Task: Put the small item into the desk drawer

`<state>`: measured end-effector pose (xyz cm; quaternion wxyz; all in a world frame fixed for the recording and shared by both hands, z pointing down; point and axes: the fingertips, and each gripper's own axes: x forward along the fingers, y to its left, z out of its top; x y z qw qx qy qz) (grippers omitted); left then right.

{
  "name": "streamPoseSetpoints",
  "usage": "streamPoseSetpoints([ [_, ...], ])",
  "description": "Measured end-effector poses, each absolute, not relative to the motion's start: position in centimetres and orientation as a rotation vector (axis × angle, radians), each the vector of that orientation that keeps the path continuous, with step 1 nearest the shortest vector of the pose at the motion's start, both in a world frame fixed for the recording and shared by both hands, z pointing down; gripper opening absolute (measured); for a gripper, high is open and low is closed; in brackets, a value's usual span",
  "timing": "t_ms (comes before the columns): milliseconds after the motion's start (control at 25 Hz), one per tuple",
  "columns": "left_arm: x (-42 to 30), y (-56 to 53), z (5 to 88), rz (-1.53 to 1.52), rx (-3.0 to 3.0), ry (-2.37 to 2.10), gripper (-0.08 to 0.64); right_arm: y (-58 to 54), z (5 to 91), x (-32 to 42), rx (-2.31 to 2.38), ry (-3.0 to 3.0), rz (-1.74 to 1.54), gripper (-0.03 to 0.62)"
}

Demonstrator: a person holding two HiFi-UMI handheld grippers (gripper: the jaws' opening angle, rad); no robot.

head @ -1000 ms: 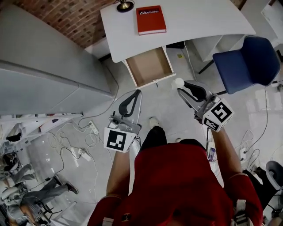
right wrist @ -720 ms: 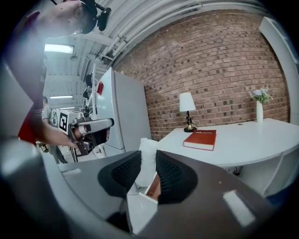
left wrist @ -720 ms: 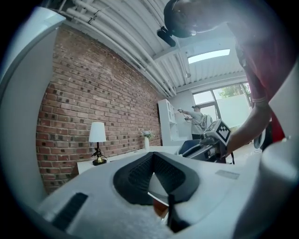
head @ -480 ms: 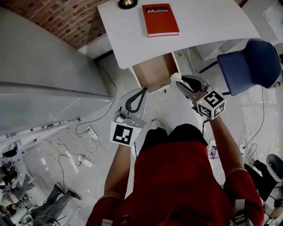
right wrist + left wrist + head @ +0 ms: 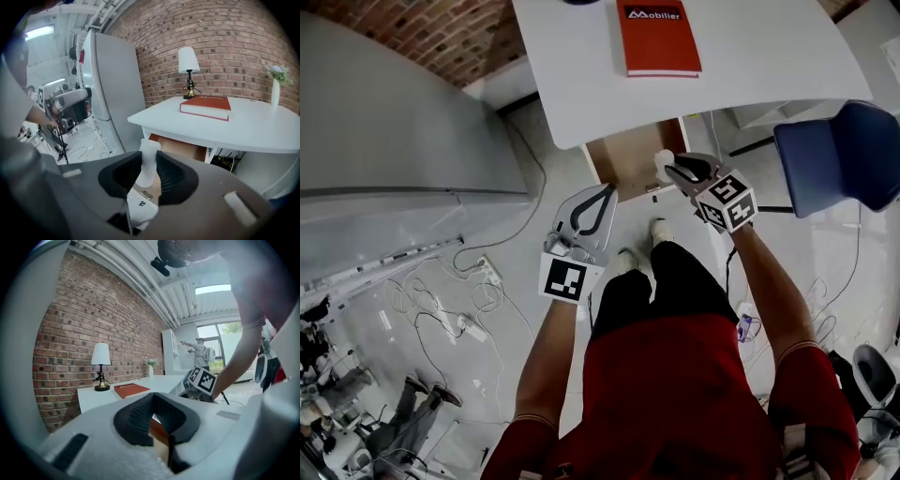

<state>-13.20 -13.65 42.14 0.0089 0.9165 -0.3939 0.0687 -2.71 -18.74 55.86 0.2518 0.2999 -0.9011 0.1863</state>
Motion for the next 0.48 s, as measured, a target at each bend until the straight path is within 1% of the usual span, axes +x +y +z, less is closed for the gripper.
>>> streamPoseSetpoints([
  [120,-14.0,-15.1,44.7,0.301,2.833,-1.269,-0.002,-21.2,60.5,-4.1,0.757,-2.409,0.544,0.114],
  [320,-12.3,-16.1,43.9,0.361,2.792,-1.329,-0.002,-22.5,61.9,-3.1,0.723,-2.338,0.577,0.114],
  [480,-11.7,-17.5,45.7,0.356,2.754,-1.352,-0.002,-23.3,64.9,-3.0,0.691,-2.277,0.581,0.114],
])
